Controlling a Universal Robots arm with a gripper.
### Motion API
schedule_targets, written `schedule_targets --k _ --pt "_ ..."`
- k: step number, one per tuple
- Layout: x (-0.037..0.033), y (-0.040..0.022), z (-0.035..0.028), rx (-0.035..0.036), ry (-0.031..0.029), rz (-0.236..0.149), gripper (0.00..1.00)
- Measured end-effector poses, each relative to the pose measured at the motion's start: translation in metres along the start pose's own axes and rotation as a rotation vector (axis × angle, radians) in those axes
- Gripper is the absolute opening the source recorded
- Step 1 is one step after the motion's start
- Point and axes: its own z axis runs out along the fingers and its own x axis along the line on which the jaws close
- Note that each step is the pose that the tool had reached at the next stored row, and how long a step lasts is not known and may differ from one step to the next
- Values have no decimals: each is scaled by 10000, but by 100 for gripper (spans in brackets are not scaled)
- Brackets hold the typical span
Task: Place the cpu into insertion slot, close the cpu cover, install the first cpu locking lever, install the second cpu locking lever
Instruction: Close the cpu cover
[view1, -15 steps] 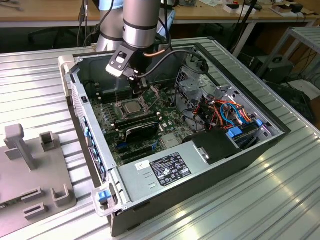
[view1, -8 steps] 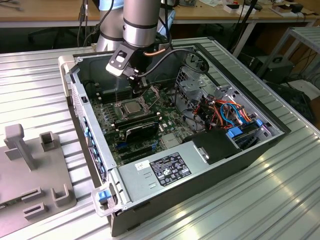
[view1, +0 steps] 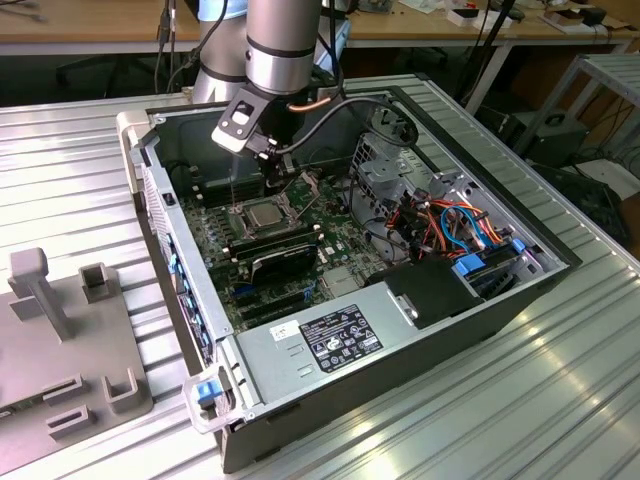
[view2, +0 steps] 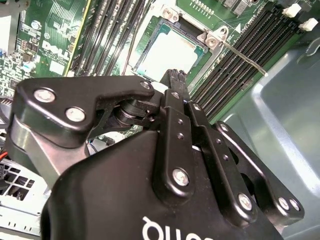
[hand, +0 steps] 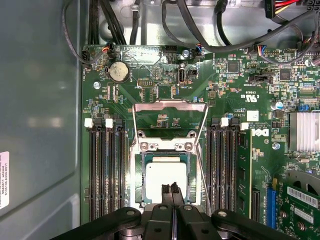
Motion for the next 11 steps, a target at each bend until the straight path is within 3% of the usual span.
schedule_targets --k 11 --pt "-5 6 -161 -3 6 0 11"
